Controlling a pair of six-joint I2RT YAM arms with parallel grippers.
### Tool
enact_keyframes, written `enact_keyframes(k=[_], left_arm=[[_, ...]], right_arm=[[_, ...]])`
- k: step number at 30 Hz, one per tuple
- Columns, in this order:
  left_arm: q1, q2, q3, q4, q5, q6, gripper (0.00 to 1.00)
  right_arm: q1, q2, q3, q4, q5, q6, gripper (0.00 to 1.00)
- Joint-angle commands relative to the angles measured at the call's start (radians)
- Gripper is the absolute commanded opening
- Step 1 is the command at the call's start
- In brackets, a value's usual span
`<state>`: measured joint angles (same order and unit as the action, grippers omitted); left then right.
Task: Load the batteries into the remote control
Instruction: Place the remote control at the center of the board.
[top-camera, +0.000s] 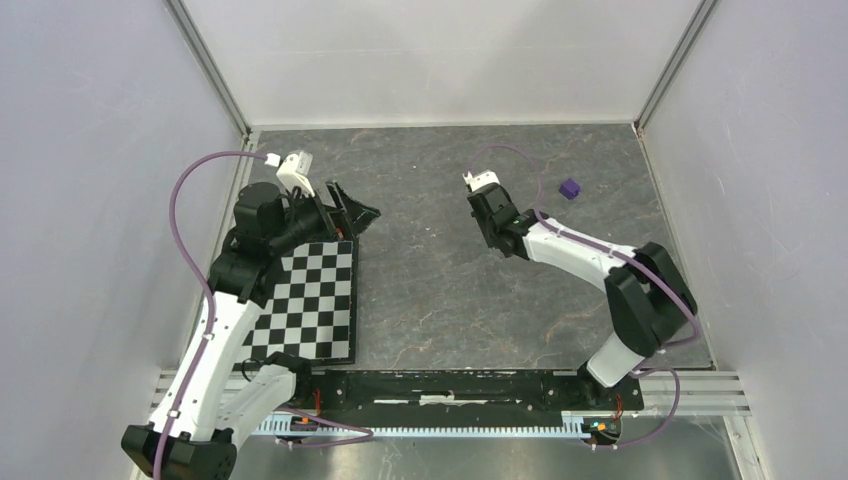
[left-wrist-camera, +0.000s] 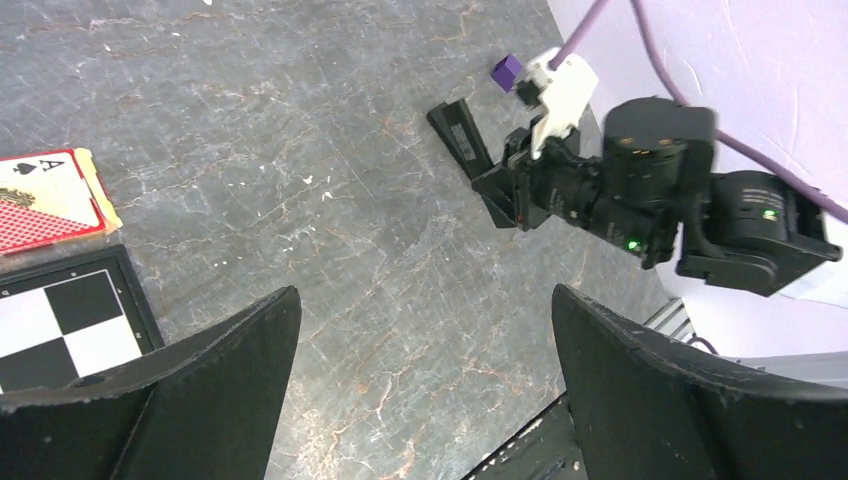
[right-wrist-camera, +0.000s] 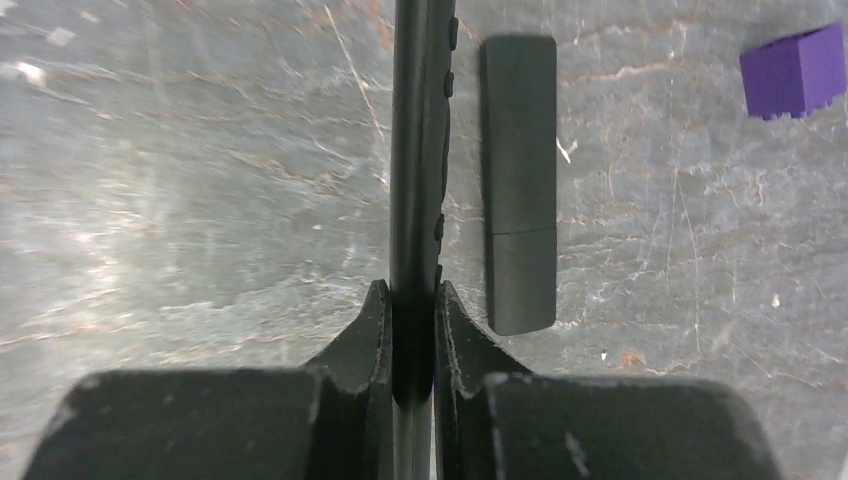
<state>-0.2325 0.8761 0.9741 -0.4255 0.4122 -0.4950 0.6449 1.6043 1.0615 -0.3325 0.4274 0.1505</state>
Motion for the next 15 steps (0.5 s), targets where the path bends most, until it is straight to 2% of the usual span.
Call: enact_keyframes(k=[1,9,15], left_arm=[[0.001,0.004,0.043,-0.031,-0.034,0.062,1.00],[0.001,0.016,0.064,-0.071,-0.068,0.053,1.00],[0.001,0.022,0.103,-0.131,-0.125,0.034,1.00]], right_arm=[[0.005,0.076,0.026,-0.038,0.134,-0.010,0.00],[0.032,0.188,0.074,-0.071,0.115,0.010,0.01],[0.062,0.210,0.083,-0.096,0.050,0.047,0.37]])
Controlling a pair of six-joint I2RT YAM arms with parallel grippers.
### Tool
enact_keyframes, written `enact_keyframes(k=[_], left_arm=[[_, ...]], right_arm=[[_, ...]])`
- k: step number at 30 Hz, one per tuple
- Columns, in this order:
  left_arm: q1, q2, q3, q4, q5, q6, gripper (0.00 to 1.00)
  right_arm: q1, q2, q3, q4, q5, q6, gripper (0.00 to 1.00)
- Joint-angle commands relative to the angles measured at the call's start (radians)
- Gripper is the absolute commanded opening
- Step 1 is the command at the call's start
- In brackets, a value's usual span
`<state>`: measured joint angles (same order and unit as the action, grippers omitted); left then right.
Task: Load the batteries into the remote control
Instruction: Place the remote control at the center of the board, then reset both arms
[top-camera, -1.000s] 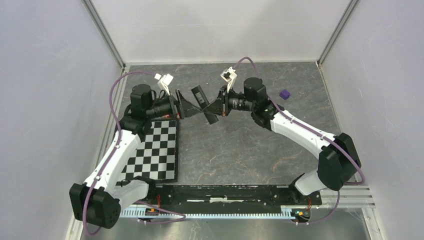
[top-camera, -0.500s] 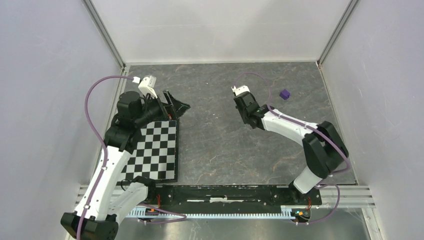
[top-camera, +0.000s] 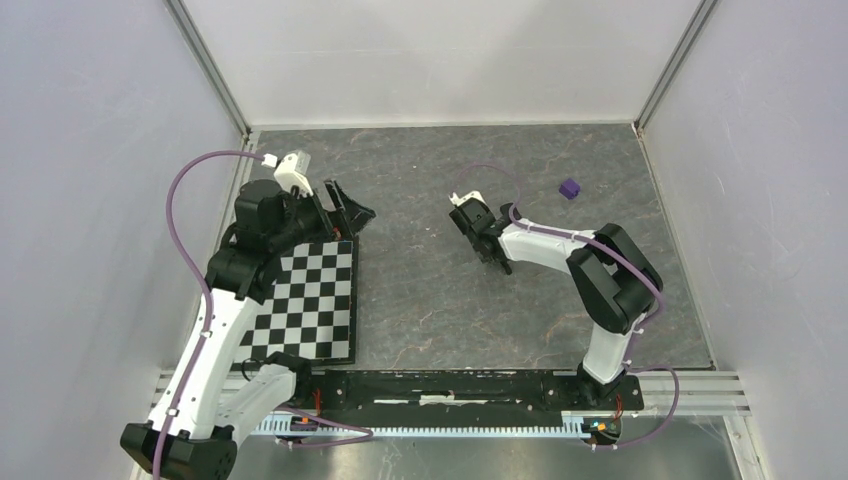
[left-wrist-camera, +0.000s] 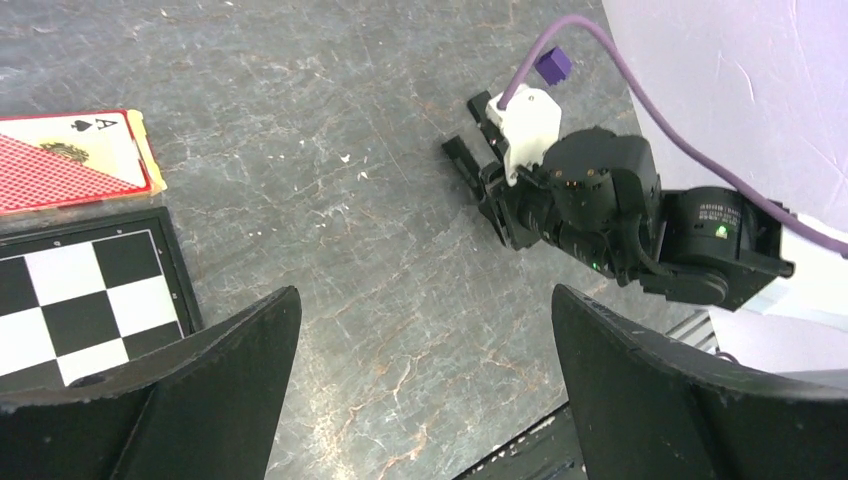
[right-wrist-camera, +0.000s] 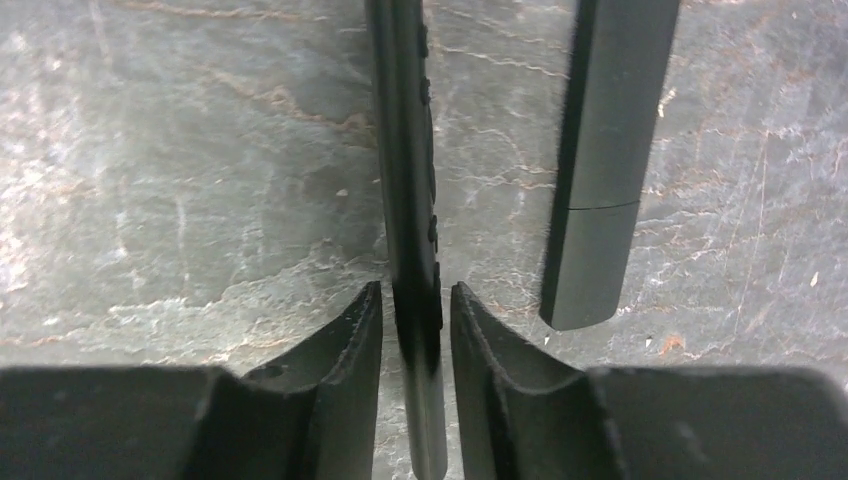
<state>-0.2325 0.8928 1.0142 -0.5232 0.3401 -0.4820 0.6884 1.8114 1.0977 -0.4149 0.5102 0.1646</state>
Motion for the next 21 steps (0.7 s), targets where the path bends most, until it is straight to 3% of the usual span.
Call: enact_keyframes(k=[1,4,12,17,21], left_arm=[[0.001,0.007,0.069,-0.049,-0.062,0.017,1.00],[0.001,0.015,0.087,-0.098,-0.109,0.007,1.00],[0.001,0.018,0.146,-0.231,-0.202,0.003,1.00],[0.001,-0.048,0.131,-0.266,-0.237,0.014,1.00],[0.000,-0.128,0.089,-0.295,-0.271,0.005,1.00]], right_arm=[[0.020,0.002,0.050,-0.018,-0.051,0.036,0.41],[0.025,-0.014,0.050,-0.017,-0.128,0.039,0.56],[0.028,-0.187,0.016,0.005,-0.218,0.100,0.67],[0.006,-0.464,-0.108,0.061,-0.114,0.125,0.83],[-0.006,-0.719,-0.205,0.062,0.074,0.151,0.98]])
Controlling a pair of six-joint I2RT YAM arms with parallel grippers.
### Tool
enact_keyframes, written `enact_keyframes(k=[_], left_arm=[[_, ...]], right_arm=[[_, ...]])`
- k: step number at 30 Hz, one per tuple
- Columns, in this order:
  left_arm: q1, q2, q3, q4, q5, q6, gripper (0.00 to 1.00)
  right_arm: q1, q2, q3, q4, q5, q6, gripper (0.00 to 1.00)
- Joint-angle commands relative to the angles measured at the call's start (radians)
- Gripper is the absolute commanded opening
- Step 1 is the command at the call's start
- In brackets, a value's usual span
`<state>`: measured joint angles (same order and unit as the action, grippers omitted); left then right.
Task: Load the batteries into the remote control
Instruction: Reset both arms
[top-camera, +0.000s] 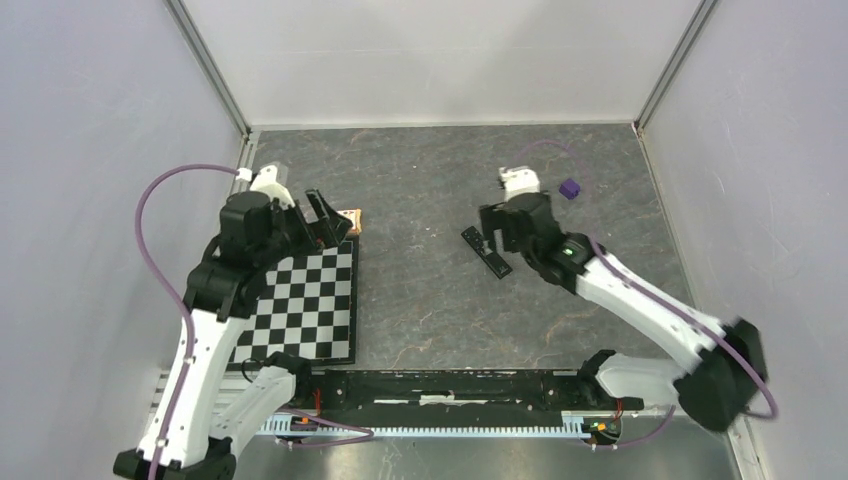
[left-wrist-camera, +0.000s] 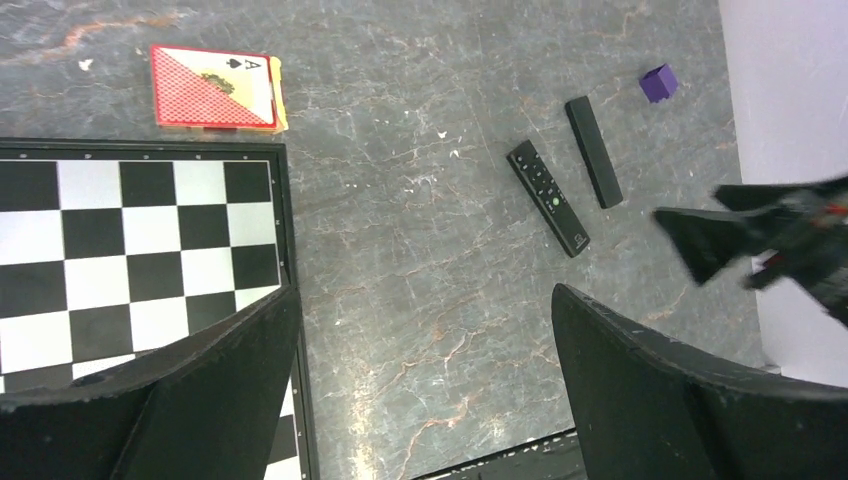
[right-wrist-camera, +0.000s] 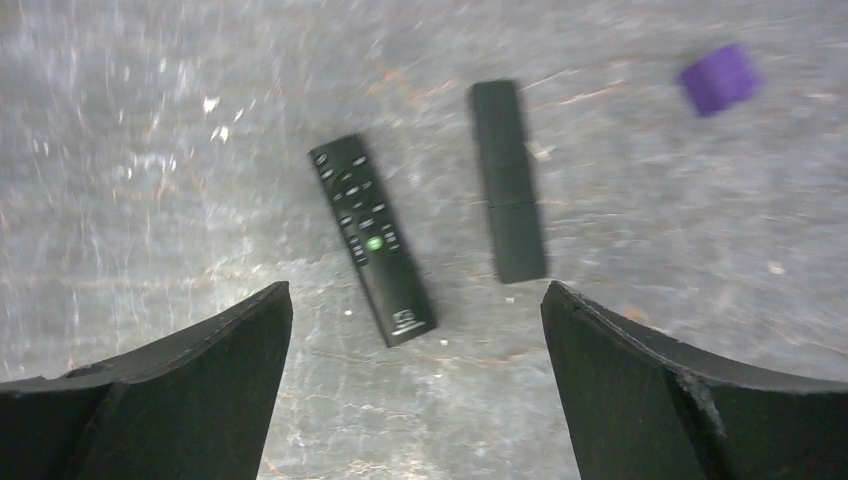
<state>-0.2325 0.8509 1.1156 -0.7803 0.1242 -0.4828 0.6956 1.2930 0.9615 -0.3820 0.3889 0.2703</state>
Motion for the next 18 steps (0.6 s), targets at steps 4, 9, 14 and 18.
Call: enact_keyframes(k=[4,9,14,18], left_arm=[[-0.001,-0.186,0.023,-0.090,-0.113,0.035,1.00],[-0.001,-0.305,0.099,-0.154,-0.197,0.074,1.00],[-0.001,-0.348,0.164,-0.222,-0.221,0.094,1.00],[-0.001,-0.357,0.190,-0.246,-0.221,0.103,1.00]], right_arm=[[-0.013,-0.444,-0.116,-0.021,0.431,0.080,0.98],[-0.013,-0.687,-0.101,-0.065,0.614,0.055,0.98],[-0.013,-0.841,-0.089,-0.045,0.712,-0.013,0.98],[-0.013,-0.897,-0.077,-0.043,0.771,-0.028,0.98]])
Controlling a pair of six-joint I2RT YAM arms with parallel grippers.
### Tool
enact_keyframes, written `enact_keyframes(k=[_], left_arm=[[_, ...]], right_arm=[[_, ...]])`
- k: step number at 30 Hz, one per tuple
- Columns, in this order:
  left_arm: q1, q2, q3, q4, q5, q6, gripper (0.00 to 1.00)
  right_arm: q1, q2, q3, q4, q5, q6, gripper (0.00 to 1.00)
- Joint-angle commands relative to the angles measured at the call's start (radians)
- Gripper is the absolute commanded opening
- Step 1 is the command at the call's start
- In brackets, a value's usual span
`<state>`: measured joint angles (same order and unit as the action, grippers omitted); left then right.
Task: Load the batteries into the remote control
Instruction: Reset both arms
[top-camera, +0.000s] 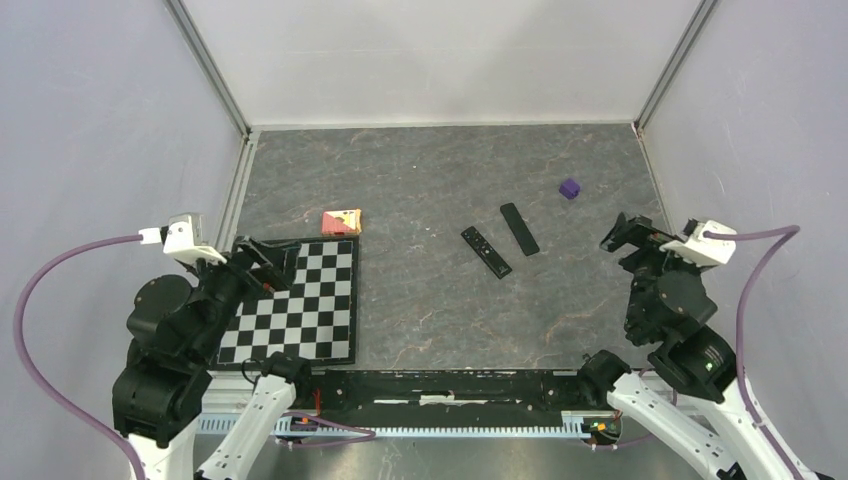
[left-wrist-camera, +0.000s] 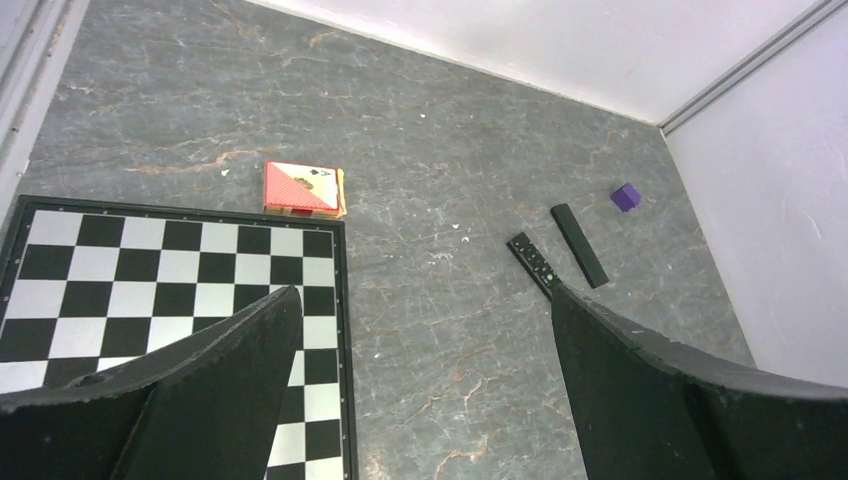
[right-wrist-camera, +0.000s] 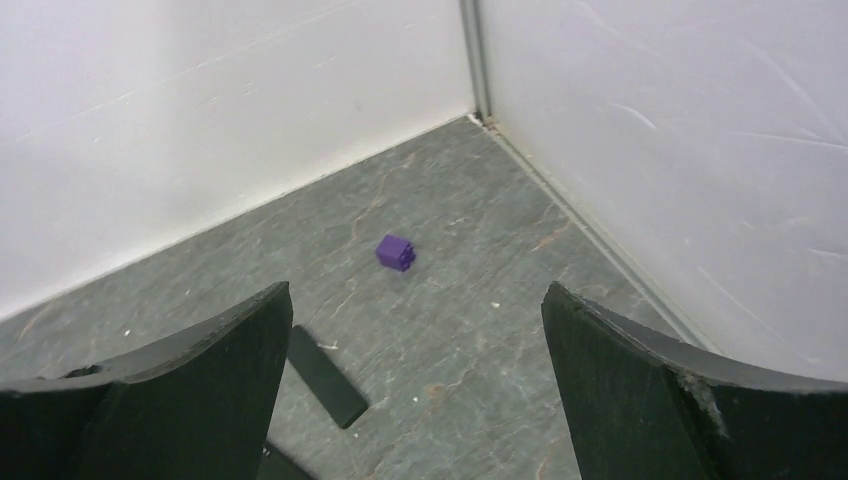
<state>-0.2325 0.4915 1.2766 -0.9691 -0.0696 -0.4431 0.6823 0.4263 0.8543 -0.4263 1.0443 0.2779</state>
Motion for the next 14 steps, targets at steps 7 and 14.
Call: enact_keyframes(k=[7,14], left_arm=[[-0.001,-0.008,0.055,-0.069,-0.037,0.077,1.00],[-0.001,-0.010,-0.021,-0.047,-0.018,0.097,1.00]], right_arm=[[0.000,-0.067,0.041,0.004,0.170,-0.028,0.98],[0.000,-0.072,0.022,-0.014,0.157,0.008,0.98]])
